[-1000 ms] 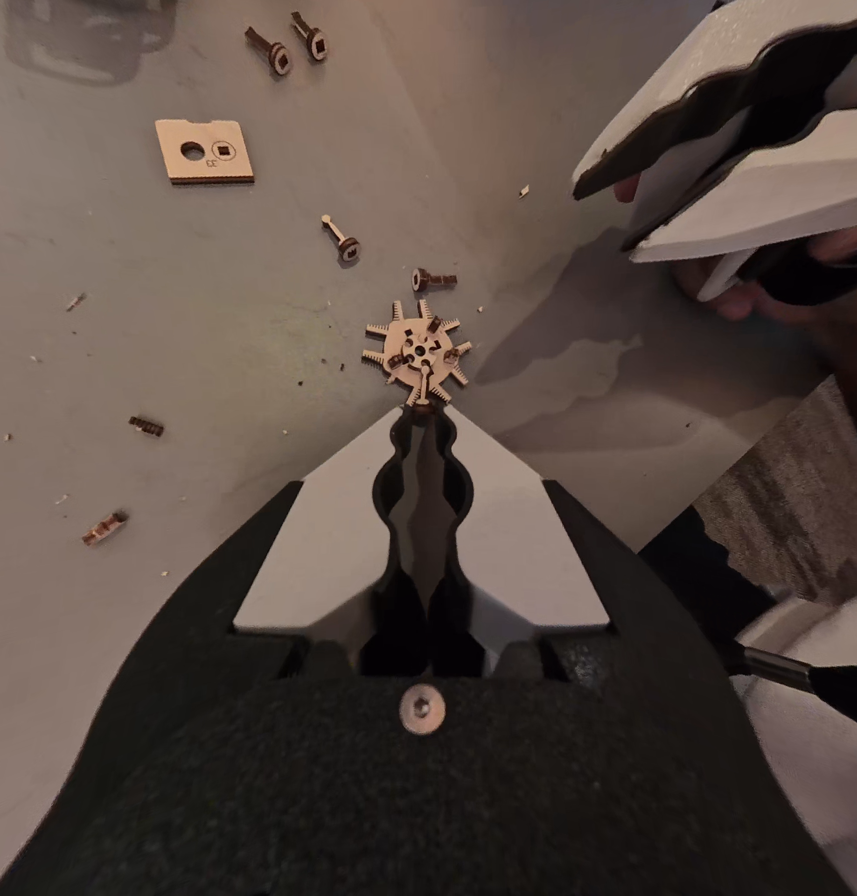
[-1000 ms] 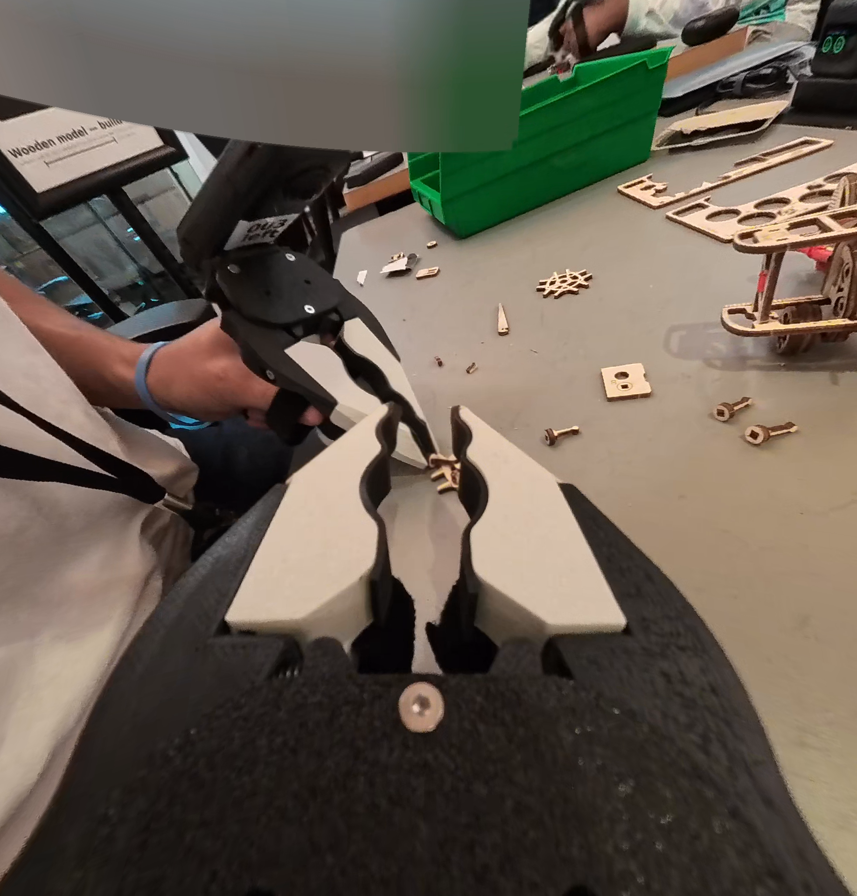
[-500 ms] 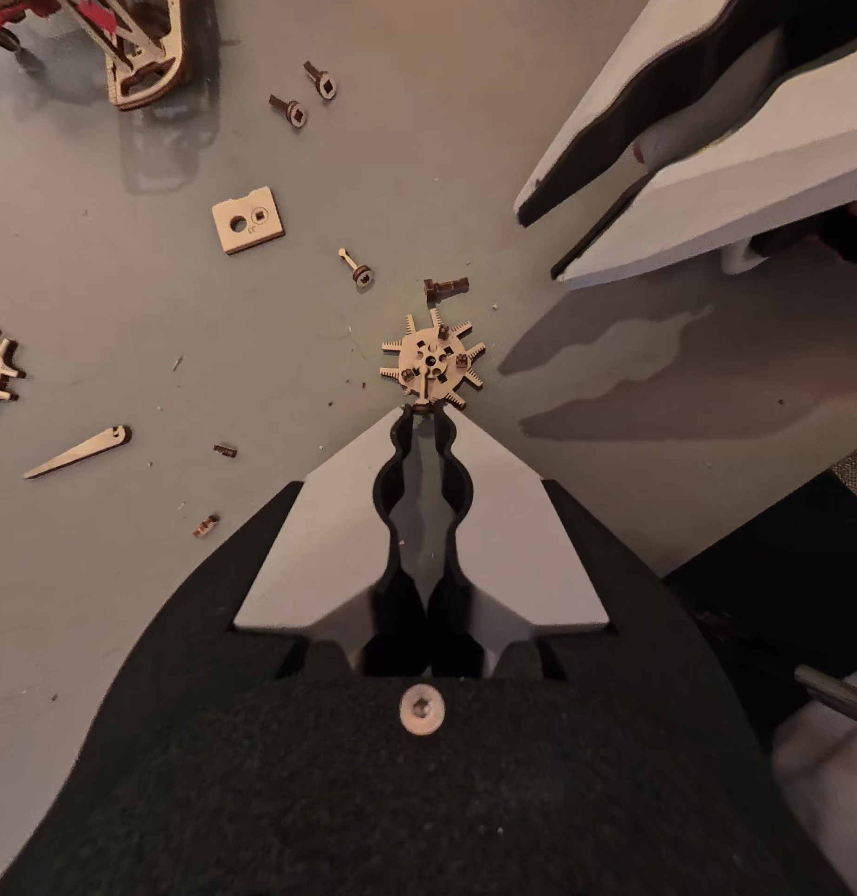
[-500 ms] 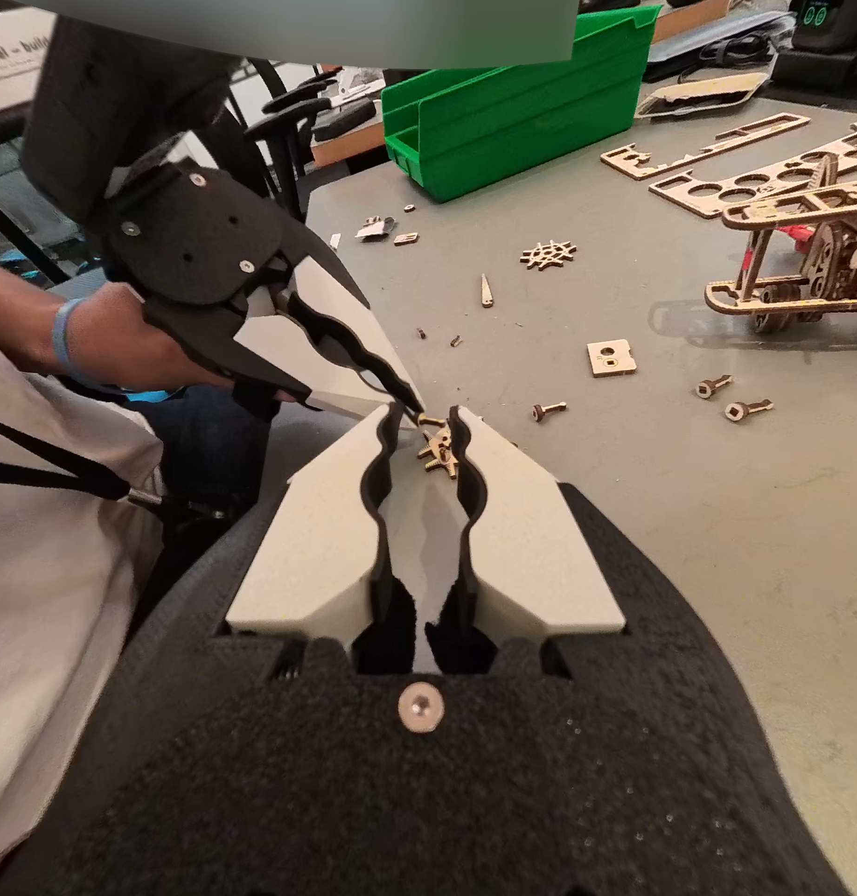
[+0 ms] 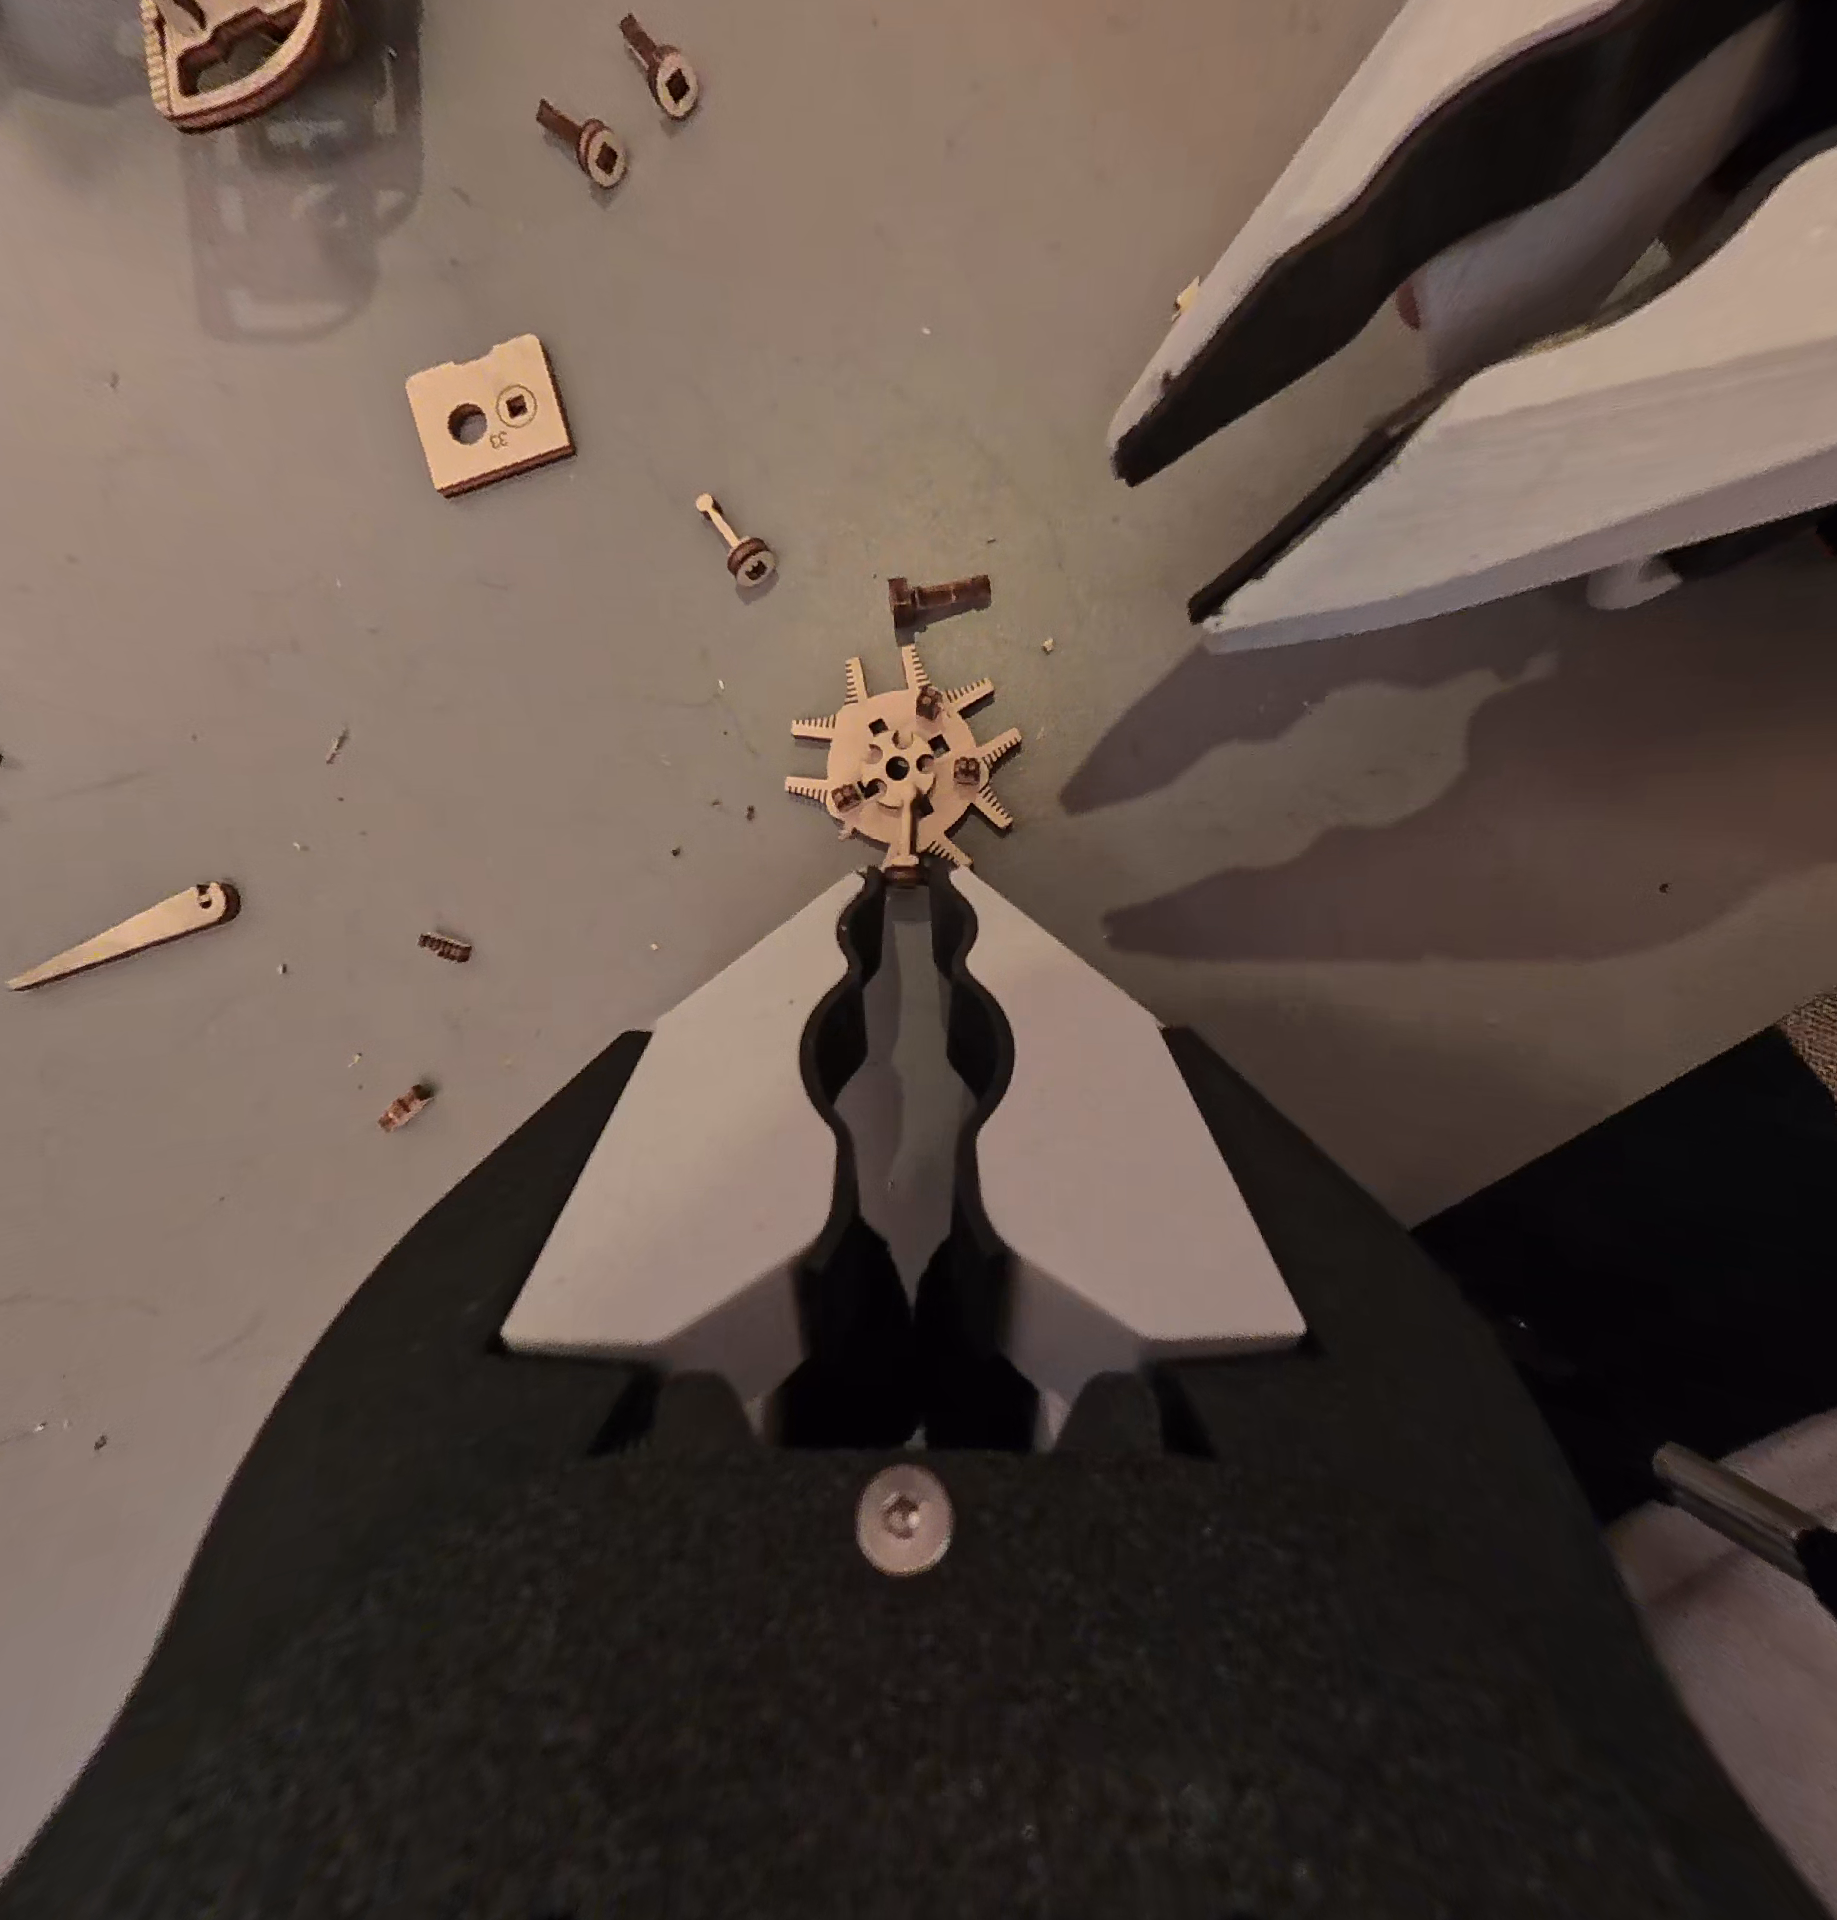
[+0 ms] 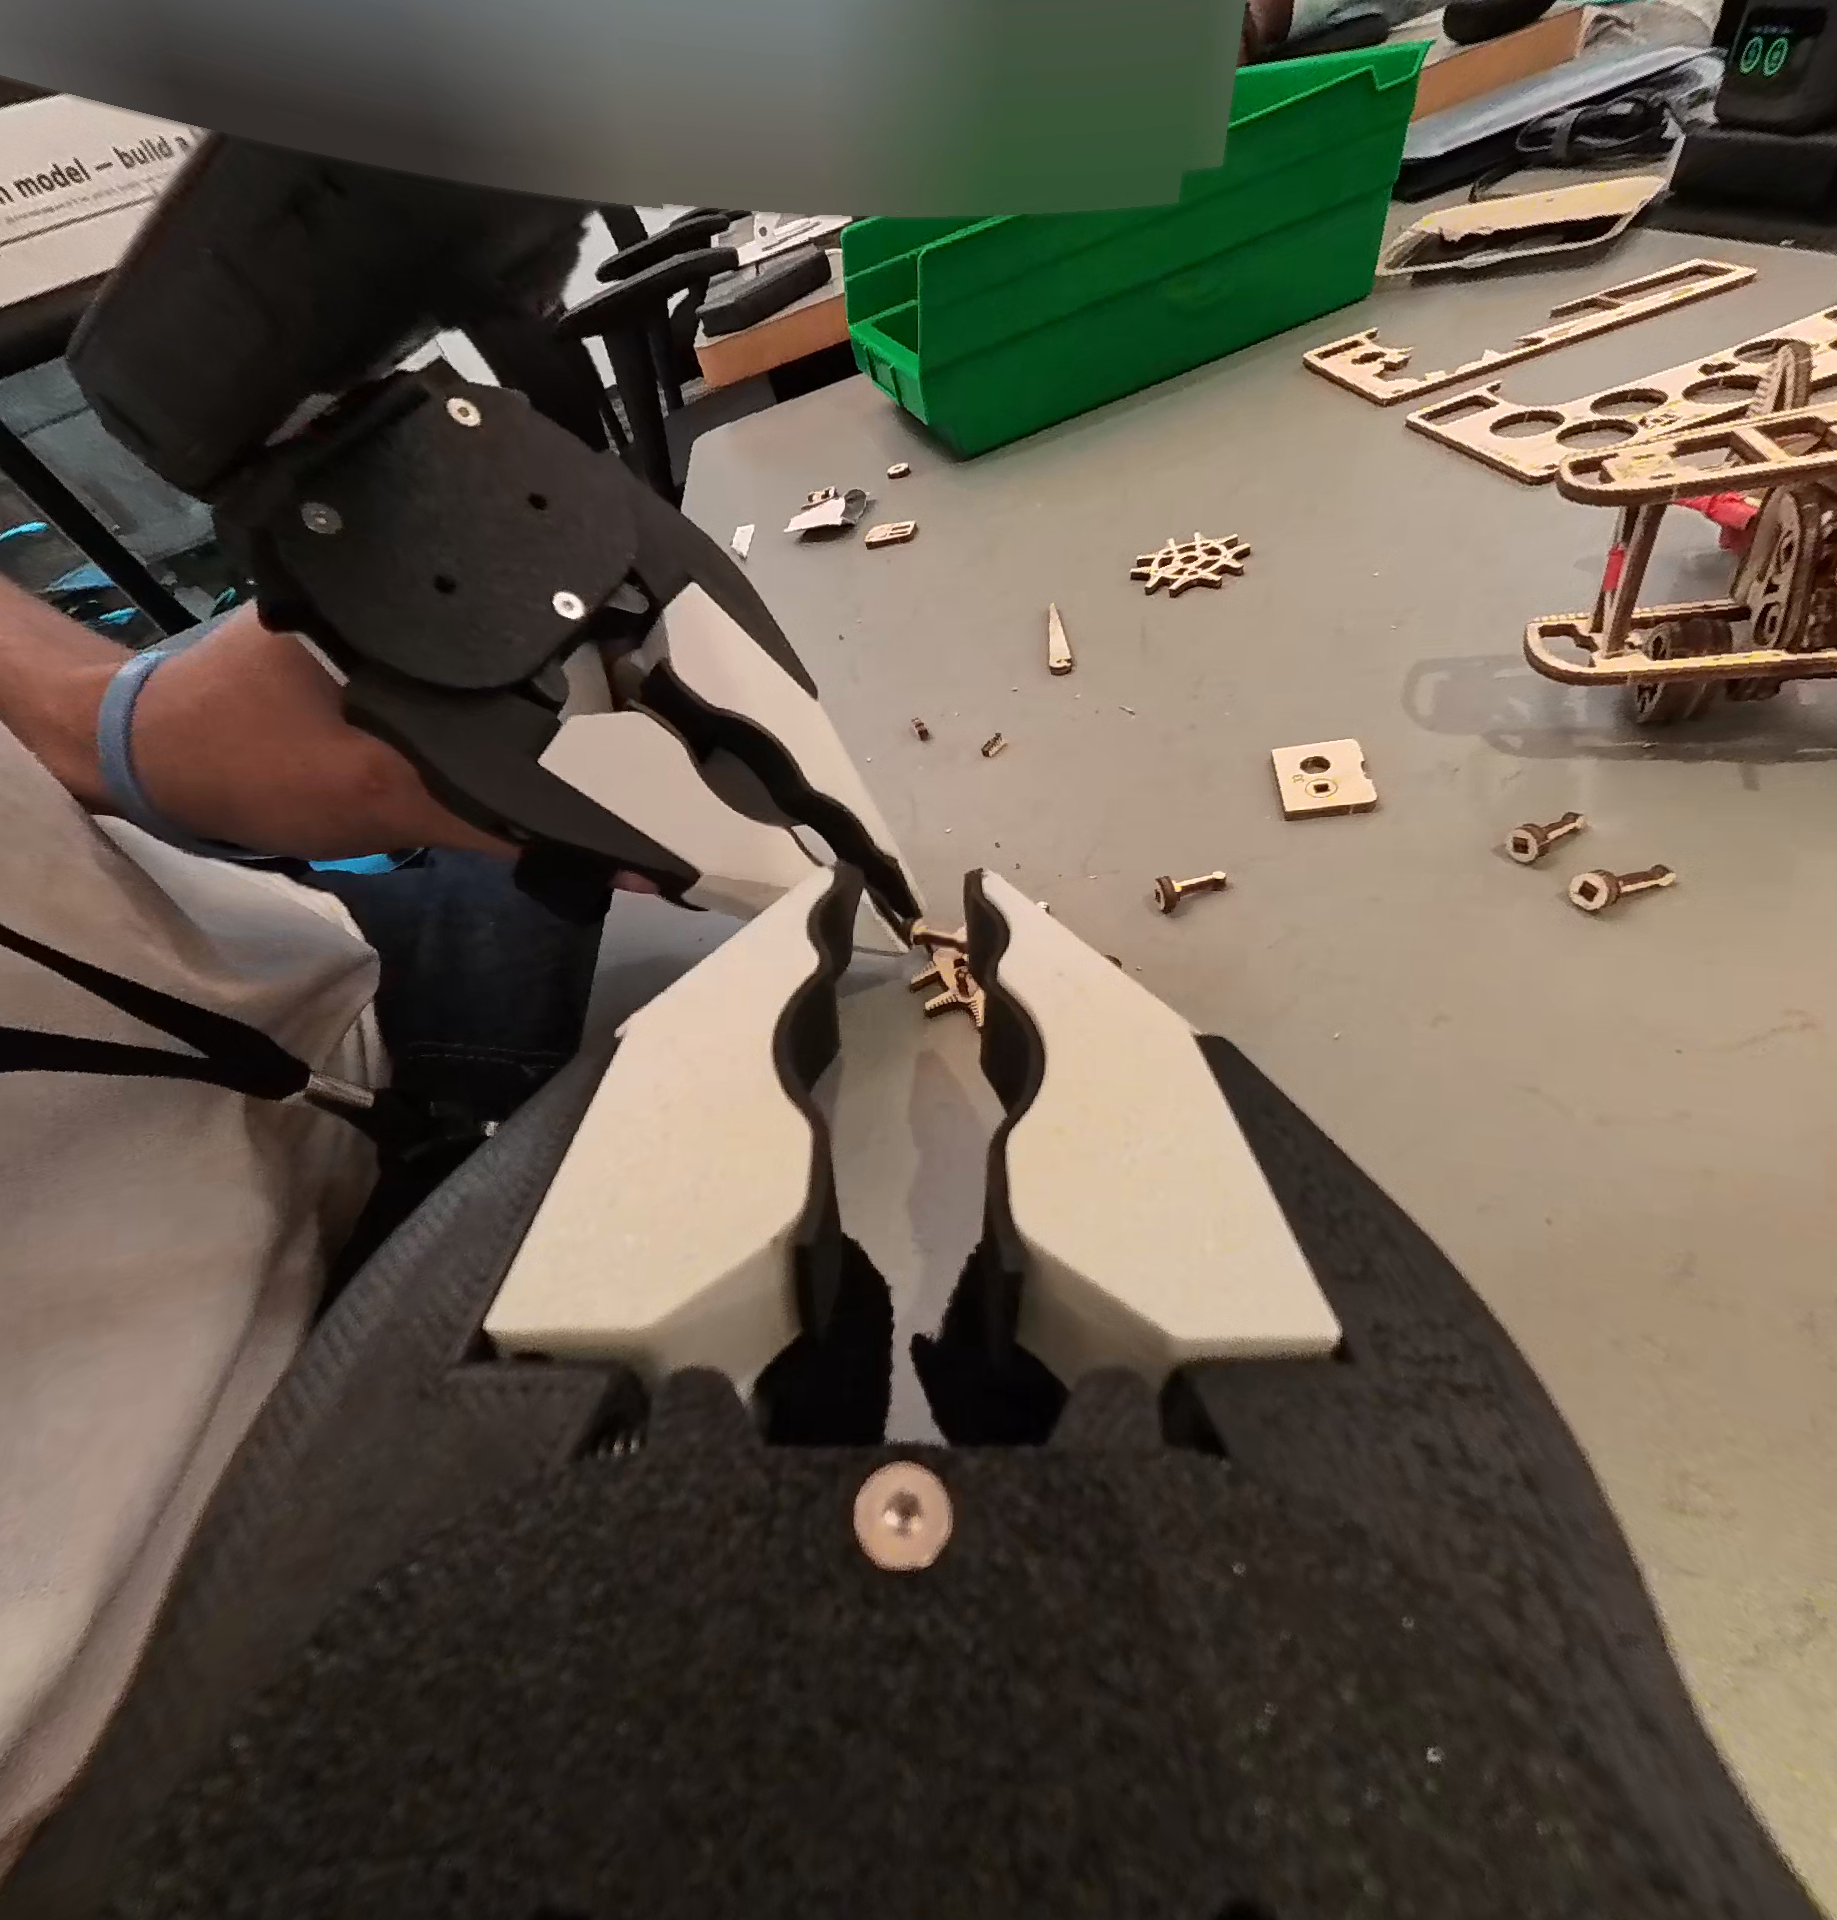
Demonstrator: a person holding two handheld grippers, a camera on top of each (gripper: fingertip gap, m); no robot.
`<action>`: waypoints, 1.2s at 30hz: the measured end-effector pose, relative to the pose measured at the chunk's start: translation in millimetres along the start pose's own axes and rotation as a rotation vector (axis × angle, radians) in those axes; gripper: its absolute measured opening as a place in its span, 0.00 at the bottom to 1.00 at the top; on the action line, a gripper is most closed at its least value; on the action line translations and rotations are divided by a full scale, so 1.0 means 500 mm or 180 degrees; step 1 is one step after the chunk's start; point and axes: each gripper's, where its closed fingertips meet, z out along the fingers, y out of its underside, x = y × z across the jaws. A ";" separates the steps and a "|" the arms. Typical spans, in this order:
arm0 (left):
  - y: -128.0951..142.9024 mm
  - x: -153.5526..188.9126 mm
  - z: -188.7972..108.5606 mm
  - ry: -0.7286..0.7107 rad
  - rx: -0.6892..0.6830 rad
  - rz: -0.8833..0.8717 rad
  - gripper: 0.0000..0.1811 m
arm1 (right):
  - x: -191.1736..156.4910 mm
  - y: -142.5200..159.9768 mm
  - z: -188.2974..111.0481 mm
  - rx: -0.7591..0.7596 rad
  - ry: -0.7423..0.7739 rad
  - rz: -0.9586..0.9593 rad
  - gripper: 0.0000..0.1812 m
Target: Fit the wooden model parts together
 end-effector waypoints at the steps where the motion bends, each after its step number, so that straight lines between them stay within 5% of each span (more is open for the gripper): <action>1: 0.000 0.000 0.000 -0.0019 -0.0001 0.0008 0.03 | 0.000 0.000 0.000 0.0002 -0.0004 0.0003 0.11; 26: 0.000 0.009 0.002 0.0029 -0.0060 -0.0083 0.03 | -0.008 0.013 0.007 -0.0146 0.0013 -0.0132 0.11; 36: 0.006 0.007 0.004 0.0003 -0.0062 -0.0077 0.03 | 0.004 0.056 0.040 -0.0694 0.0170 -0.0338 0.11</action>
